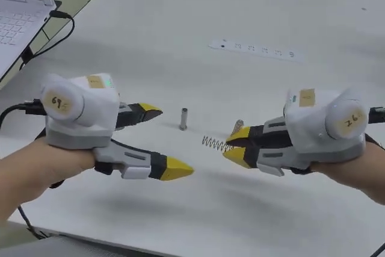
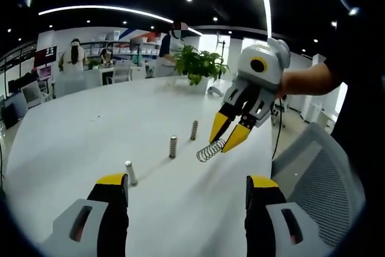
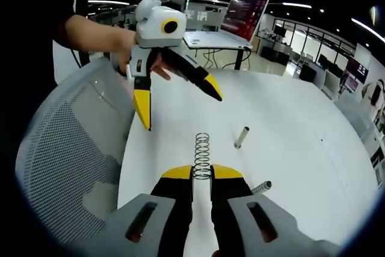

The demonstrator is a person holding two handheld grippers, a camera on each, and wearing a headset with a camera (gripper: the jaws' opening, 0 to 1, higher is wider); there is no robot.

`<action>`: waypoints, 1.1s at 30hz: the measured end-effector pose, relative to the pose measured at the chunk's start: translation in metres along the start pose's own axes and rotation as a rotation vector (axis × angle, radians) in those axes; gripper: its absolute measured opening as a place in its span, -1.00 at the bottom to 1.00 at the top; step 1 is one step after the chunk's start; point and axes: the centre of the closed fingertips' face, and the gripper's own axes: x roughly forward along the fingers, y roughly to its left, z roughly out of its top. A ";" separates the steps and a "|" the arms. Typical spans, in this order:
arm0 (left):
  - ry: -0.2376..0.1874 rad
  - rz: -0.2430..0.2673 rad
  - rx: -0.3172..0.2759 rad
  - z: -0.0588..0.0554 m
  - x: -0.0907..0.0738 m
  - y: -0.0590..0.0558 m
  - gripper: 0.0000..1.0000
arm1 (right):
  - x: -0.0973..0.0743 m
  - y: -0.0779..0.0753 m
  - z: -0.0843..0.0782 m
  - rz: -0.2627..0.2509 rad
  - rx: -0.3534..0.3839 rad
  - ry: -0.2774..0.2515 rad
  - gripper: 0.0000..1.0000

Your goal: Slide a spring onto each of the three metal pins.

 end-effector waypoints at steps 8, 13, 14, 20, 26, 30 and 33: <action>-0.001 -0.027 0.013 0.003 0.009 -0.007 0.45 | -0.006 0.004 -0.003 0.012 -0.010 0.010 -0.85; 0.008 -0.055 0.034 0.003 0.014 -0.016 0.33 | -0.007 0.008 -0.005 0.024 -0.022 0.017 -0.85; 0.007 -0.061 0.037 0.003 0.015 -0.017 0.27 | -0.007 0.008 -0.005 0.025 -0.027 0.020 -0.85; 0.000 -0.104 0.058 0.009 0.021 -0.027 0.07 | -0.005 0.013 -0.005 0.042 -0.052 0.025 -0.85; -0.004 -0.131 0.076 0.012 0.024 -0.032 -0.11 | -0.004 0.017 -0.002 0.057 -0.069 0.023 -0.85; -0.006 -0.140 0.081 0.013 0.027 -0.035 -0.17 | -0.004 0.018 0.001 0.062 -0.076 0.017 -0.85; -0.007 -0.161 0.089 0.014 0.028 -0.039 -0.31 | -0.004 0.019 0.003 0.065 -0.081 0.012 -0.85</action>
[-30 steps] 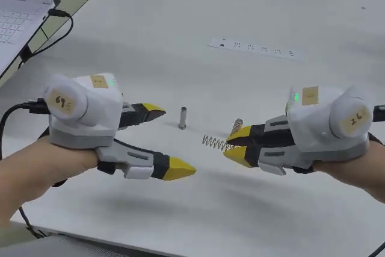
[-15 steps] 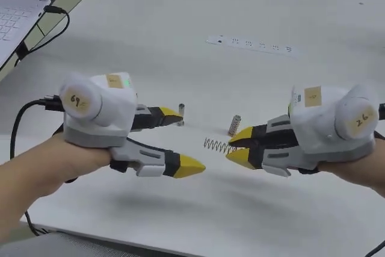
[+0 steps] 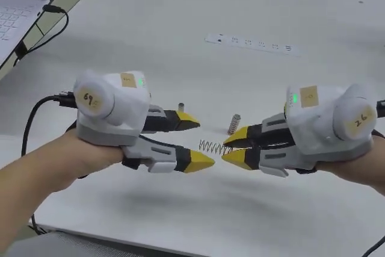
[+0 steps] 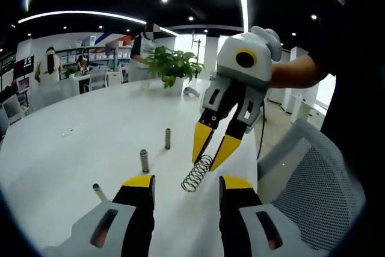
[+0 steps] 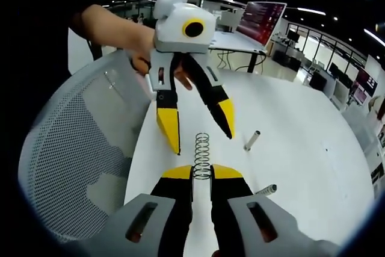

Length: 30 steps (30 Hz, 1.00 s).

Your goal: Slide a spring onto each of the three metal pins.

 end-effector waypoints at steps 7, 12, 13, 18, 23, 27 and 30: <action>0.003 -0.025 0.005 0.000 0.002 -0.004 -0.55 | -0.001 0.002 0.002 0.010 -0.009 -0.005 -0.85; 0.005 -0.035 0.017 0.000 0.002 -0.006 -0.66 | -0.001 0.002 0.003 0.013 -0.017 -0.006 -0.85; 0.006 -0.036 0.020 0.000 0.002 -0.006 -0.69 | -0.001 0.002 0.003 0.013 -0.018 -0.006 -0.85; 0.001 -0.039 0.035 0.002 0.003 -0.007 -0.84 | -0.001 0.001 0.003 0.016 -0.022 -0.007 -0.85; -0.003 -0.041 0.069 0.002 0.002 -0.009 -0.88 | -0.002 0.002 0.003 0.020 -0.025 -0.010 -0.85; -0.007 -0.040 0.088 0.005 0.001 -0.010 -0.89 | -0.004 0.001 0.005 0.020 -0.031 -0.019 -0.85; -0.008 -0.042 0.096 0.007 0.000 -0.012 -0.90 | -0.005 0.001 0.006 0.025 -0.026 -0.029 -0.85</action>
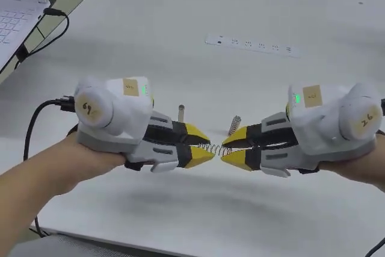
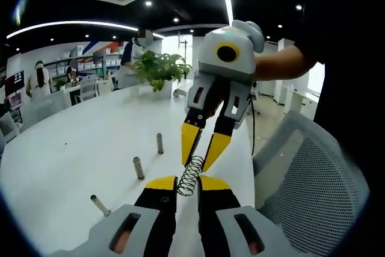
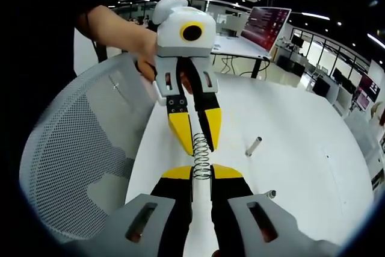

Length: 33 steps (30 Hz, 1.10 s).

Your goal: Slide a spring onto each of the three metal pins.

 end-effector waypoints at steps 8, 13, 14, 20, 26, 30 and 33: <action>0.019 -0.032 0.013 -0.001 0.000 -0.007 -0.96 | -0.002 0.003 -0.004 0.012 -0.022 0.015 -0.84; 0.020 -0.033 0.017 -0.001 0.000 -0.005 -0.96 | -0.002 0.001 -0.003 0.012 -0.017 0.003 -0.84; 0.022 -0.035 0.013 -0.001 -0.001 -0.004 -0.96 | -0.002 0.001 -0.003 0.012 -0.013 -0.001 -0.84; 0.022 -0.038 0.005 0.000 -0.003 -0.002 -0.96 | -0.001 -0.001 0.002 0.007 0.004 -0.029 -0.82; 0.032 -0.043 0.003 -0.002 -0.002 -0.004 -0.97 | 0.001 0.001 0.000 0.015 -0.002 -0.020 -0.81; 0.037 -0.041 0.002 -0.003 -0.003 -0.004 -0.97 | -0.001 0.001 -0.008 0.010 0.008 -0.008 -0.81; 0.033 -0.043 -0.005 -0.003 -0.004 -0.005 -0.97 | -0.003 0.000 -0.009 0.004 0.009 -0.011 -0.84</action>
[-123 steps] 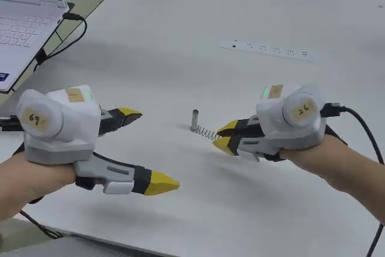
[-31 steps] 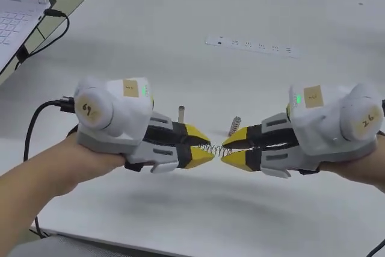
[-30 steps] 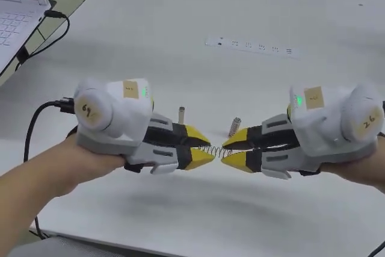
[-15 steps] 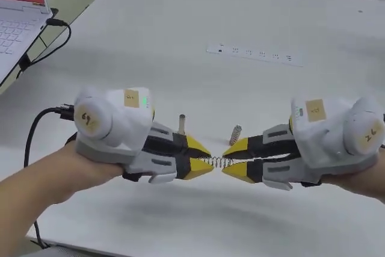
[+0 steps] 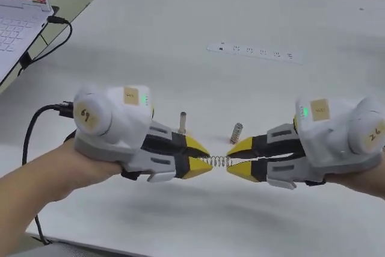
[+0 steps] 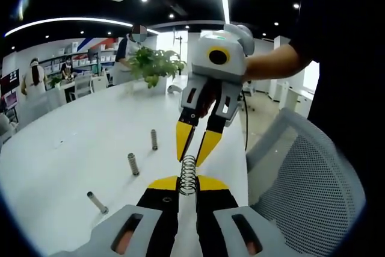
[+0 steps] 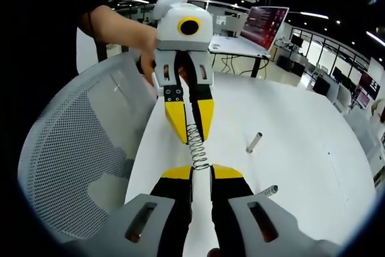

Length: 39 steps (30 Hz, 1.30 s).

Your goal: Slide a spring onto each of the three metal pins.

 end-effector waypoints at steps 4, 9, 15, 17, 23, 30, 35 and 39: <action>-0.003 -0.003 0.000 0.001 0.001 -0.001 -0.97 | 0.001 0.000 0.001 0.004 0.007 -0.008 -0.84; -0.001 -0.009 0.001 0.002 0.001 -0.002 -0.97 | 0.004 0.001 0.002 0.017 0.010 -0.016 -0.83; -0.010 -0.008 -0.015 0.002 -0.001 -0.001 -0.96 | 0.002 0.000 0.005 0.022 0.020 -0.040 -0.84; -0.015 -0.008 -0.025 0.001 -0.001 0.000 -0.96 | 0.000 0.000 0.007 0.022 0.032 -0.054 -0.85; -0.011 -0.010 -0.033 -0.003 0.001 0.001 -0.96 | -0.006 0.001 0.021 0.022 0.006 -0.089 -0.85; -0.009 -0.016 -0.025 -0.004 0.003 0.000 -0.96 | -0.008 0.003 0.035 0.027 -0.042 -0.108 -0.86; -0.006 -0.016 -0.020 -0.004 0.005 0.000 -0.96 | -0.007 0.003 0.039 0.032 -0.043 -0.116 -0.86; -0.006 -0.018 -0.018 -0.004 0.006 -0.001 -0.96 | -0.007 0.005 0.042 0.039 -0.039 -0.126 -0.86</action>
